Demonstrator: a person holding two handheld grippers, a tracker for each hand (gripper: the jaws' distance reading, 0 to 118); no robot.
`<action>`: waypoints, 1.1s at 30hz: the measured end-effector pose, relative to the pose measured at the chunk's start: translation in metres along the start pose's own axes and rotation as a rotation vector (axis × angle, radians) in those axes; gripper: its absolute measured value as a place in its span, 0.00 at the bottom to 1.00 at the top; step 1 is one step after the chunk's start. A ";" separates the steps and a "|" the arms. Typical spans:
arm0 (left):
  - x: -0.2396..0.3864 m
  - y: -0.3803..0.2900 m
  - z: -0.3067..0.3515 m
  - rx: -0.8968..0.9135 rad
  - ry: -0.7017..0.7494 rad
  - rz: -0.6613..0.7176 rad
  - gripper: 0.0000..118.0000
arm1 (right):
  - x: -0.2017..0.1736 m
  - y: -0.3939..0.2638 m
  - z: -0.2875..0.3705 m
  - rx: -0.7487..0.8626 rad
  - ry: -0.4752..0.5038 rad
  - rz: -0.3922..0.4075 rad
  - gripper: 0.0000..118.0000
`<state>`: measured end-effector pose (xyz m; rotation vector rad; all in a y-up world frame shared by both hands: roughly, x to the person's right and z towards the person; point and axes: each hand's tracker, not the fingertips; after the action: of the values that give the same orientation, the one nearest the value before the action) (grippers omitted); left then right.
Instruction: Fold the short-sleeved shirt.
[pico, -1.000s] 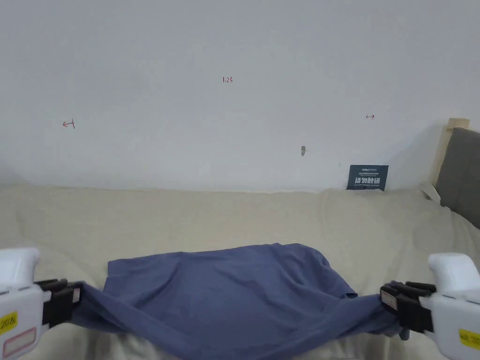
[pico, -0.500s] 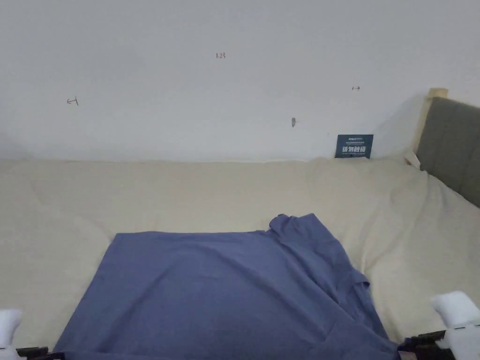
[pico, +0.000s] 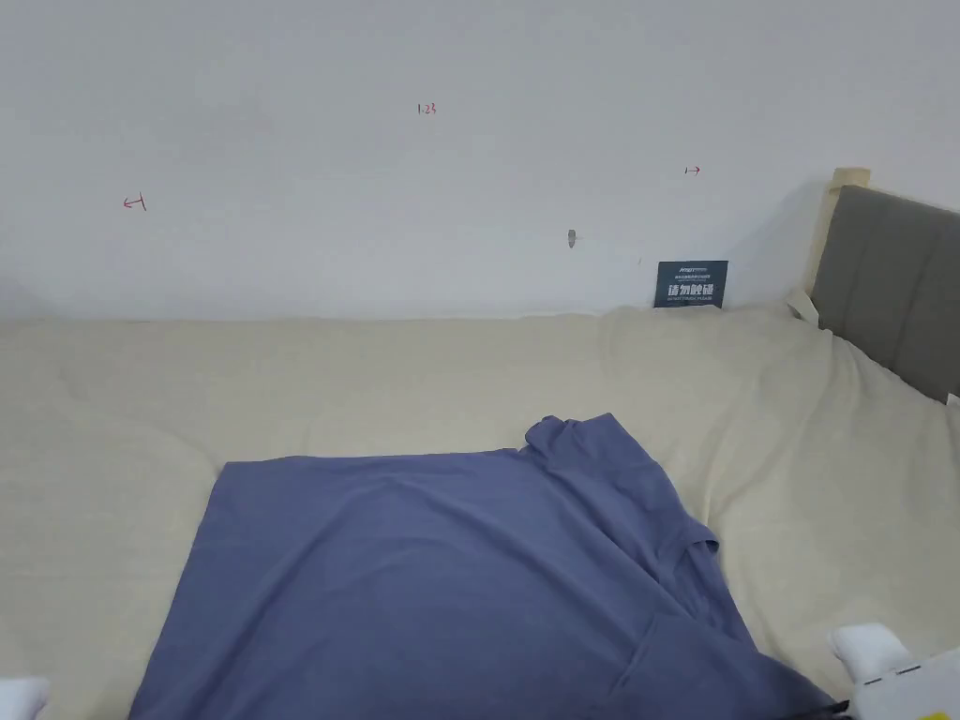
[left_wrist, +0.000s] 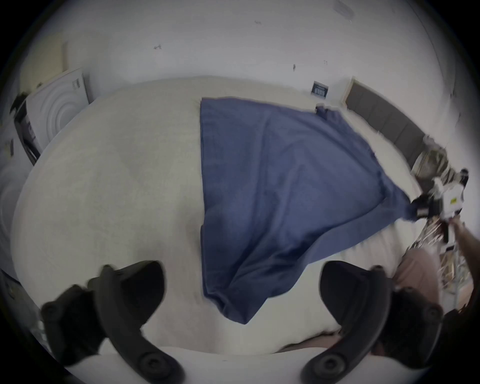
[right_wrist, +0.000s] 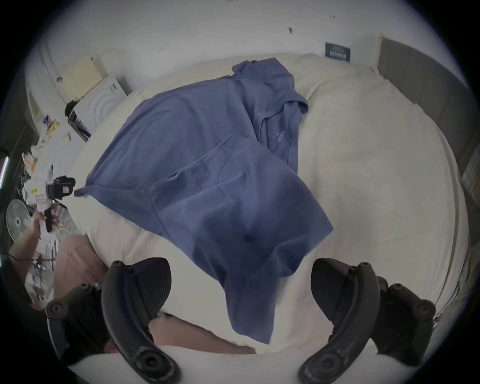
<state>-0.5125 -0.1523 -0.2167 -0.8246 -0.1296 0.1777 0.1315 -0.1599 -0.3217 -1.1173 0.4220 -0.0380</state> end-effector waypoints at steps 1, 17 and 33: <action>0.001 0.000 0.008 -0.031 0.009 0.030 0.97 | -0.006 -0.003 0.007 0.028 -0.022 0.005 0.92; 0.043 -0.003 0.112 0.361 -0.018 0.113 0.00 | -0.093 -0.059 0.104 0.772 0.112 -0.092 0.00; -0.001 0.039 -0.007 -0.317 0.126 0.216 1.00 | -0.114 -0.035 0.077 0.616 0.148 -0.063 0.00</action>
<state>-0.5165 -0.1316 -0.2508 -1.1640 0.0529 0.3127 0.0592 -0.0818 -0.2273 -0.5205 0.4654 -0.2886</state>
